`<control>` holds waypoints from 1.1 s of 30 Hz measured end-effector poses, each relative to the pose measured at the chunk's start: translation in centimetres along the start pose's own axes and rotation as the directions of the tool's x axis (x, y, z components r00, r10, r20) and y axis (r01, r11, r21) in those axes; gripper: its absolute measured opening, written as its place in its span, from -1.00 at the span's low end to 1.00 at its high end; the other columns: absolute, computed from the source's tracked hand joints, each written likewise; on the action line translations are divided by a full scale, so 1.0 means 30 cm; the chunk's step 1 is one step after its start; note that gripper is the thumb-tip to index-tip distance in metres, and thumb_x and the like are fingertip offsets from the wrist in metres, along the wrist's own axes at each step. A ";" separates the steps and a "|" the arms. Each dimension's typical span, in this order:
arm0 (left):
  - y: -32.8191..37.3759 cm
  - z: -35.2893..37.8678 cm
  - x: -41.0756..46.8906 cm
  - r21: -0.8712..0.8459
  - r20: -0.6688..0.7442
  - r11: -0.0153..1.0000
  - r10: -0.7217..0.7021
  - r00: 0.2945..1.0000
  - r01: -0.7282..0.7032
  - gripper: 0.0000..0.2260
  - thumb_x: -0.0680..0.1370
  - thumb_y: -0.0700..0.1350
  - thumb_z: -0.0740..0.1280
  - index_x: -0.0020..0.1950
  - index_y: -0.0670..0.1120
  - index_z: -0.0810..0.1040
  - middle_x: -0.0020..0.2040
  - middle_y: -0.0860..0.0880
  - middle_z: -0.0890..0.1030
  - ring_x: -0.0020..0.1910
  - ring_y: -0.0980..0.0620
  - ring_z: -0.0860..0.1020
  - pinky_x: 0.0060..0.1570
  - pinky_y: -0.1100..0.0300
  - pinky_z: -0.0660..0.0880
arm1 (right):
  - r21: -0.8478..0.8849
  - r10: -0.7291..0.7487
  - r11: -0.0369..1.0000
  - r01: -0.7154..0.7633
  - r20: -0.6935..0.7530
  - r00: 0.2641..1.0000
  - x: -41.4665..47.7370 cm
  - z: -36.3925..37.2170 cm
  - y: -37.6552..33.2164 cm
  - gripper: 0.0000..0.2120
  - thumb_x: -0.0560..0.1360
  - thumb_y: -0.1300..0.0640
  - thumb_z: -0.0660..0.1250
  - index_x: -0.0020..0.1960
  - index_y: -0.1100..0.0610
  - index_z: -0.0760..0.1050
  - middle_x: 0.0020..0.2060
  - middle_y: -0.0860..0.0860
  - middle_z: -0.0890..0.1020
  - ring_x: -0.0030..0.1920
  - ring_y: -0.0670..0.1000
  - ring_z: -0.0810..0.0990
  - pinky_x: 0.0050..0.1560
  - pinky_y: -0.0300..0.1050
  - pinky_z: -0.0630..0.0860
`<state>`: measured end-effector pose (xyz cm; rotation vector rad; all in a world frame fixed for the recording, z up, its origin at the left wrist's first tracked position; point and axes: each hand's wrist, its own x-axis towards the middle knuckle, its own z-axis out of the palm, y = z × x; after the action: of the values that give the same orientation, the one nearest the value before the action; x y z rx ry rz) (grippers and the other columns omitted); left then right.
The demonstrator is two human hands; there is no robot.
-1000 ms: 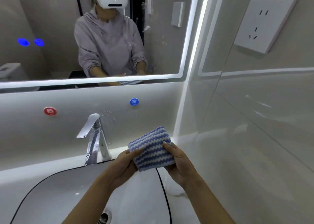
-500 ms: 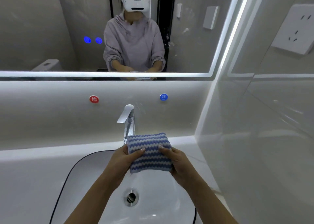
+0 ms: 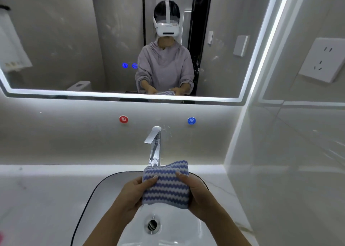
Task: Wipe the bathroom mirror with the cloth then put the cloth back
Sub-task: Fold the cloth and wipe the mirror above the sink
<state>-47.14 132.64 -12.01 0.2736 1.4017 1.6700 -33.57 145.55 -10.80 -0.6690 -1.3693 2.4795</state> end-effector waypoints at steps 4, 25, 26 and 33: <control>-0.017 0.050 -0.048 -0.002 -0.040 0.998 0.062 0.997 -0.062 -0.63 0.32 -0.15 0.47 0.06 -0.29 0.59 -0.05 -0.26 0.68 -0.14 -0.18 0.67 -0.29 0.14 0.61 | -0.017 -0.007 1.000 0.007 0.007 1.000 -0.043 -0.023 0.000 -0.59 0.46 0.10 0.39 0.23 0.29 0.48 0.08 0.26 0.64 0.09 0.27 0.63 0.02 0.12 0.59; -0.058 -0.068 -0.331 -0.022 -0.256 0.980 0.185 0.949 -0.197 -0.86 0.43 -0.20 0.42 -0.05 -0.20 0.63 -0.16 -0.18 0.70 -0.24 -0.10 0.68 -0.37 0.17 0.60 | -0.037 -0.016 0.999 0.019 0.074 0.997 -0.163 0.153 0.143 -0.60 0.42 0.11 0.42 0.19 0.26 0.51 0.05 0.21 0.67 0.05 0.22 0.66 -0.04 0.02 0.62; -0.051 -0.093 -0.338 -0.026 -0.260 0.979 0.190 0.947 -0.204 -0.88 0.42 -0.20 0.43 -0.07 -0.19 0.63 -0.19 -0.17 0.71 -0.28 -0.07 0.68 -0.39 0.19 0.59 | -0.038 -0.018 0.999 0.021 0.068 0.997 -0.156 0.181 0.153 -0.59 0.41 0.10 0.42 0.19 0.27 0.51 0.04 0.21 0.67 0.05 0.22 0.66 -0.02 0.03 0.62; 0.053 -0.337 -0.372 -0.034 -0.250 0.973 0.212 0.945 -0.227 -0.86 0.42 -0.20 0.43 -0.05 -0.20 0.63 -0.15 -0.19 0.70 -0.20 -0.14 0.66 -0.32 0.14 0.63 | -0.018 -0.041 0.999 0.041 -0.005 0.999 -0.074 0.450 0.234 -0.57 0.34 0.11 0.45 0.14 0.27 0.53 0.00 0.22 0.68 -0.02 0.21 0.68 -0.13 -0.01 0.63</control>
<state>-48.39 117.70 -9.87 0.1984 1.5419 1.9817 -38.19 130.91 -9.90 -0.6442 -1.3911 2.4350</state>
